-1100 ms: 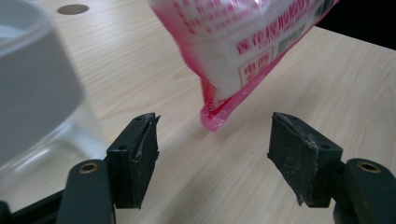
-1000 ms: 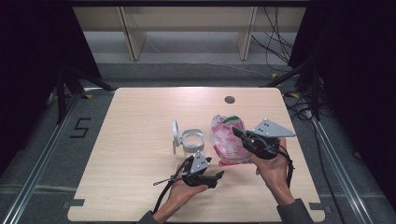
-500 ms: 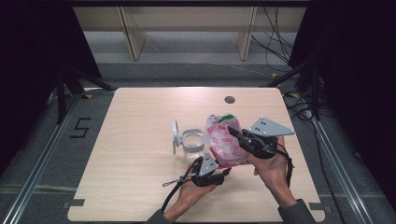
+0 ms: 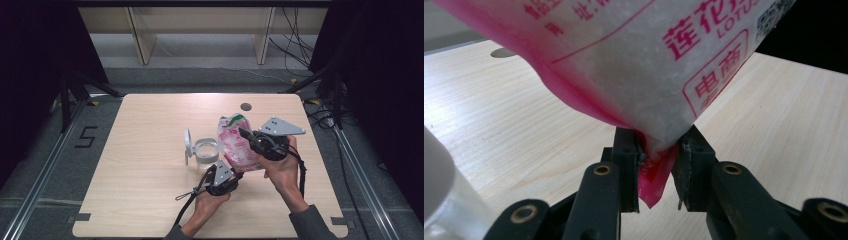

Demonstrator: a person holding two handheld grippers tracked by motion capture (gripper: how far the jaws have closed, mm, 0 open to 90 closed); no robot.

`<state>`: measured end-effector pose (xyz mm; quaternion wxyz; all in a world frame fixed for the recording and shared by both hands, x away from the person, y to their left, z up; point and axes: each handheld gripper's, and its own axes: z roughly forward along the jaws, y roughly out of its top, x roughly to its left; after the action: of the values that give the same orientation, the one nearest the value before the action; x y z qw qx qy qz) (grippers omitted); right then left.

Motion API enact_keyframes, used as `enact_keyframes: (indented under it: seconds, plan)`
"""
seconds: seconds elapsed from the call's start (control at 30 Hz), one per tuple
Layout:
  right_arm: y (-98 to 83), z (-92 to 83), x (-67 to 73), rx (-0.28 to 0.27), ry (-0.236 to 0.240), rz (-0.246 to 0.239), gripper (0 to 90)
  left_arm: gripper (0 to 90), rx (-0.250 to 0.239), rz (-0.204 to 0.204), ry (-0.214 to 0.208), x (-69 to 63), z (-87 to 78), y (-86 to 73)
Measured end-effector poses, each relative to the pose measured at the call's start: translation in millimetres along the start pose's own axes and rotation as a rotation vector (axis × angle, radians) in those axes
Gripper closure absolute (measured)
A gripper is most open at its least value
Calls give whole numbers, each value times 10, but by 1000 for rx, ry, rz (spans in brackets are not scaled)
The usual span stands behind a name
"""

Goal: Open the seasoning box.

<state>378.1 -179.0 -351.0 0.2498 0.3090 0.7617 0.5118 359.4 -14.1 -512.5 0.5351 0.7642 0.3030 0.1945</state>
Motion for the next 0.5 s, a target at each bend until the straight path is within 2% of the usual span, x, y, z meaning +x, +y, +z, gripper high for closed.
enact_keyframes:
  seconds: [0.07,0.13,0.17,0.2,0.27,0.33,0.37,0.43,0.5]
  plan:
    - [14,45,-6,4,-4,-13,900,737,-15,-20,8,-9,3,-8]
    - [26,86,5,-11,-7,-2,900,738,-19,-29,11,-10,4,-7]
    - [32,105,1,-11,12,-3,900,738,-23,-39,5,3,6,-4]
    - [33,123,10,-22,-4,4,900,738,-23,-43,21,6,3,-4]
    - [48,143,9,-12,15,19,900,737,-33,-58,30,15,3,5]
    - [64,159,18,-22,9,14,900,737,-42,-48,27,2,-3,17]
    - [79,170,31,-39,-15,-3,900,737,-49,-49,23,3,-2,22]
    - [98,186,43,-42,12,6,900,737,-55,-52,34,-10,8,45]
    - [128,189,57,-37,11,3,900,736,-64,-37,37,-5,28,74]
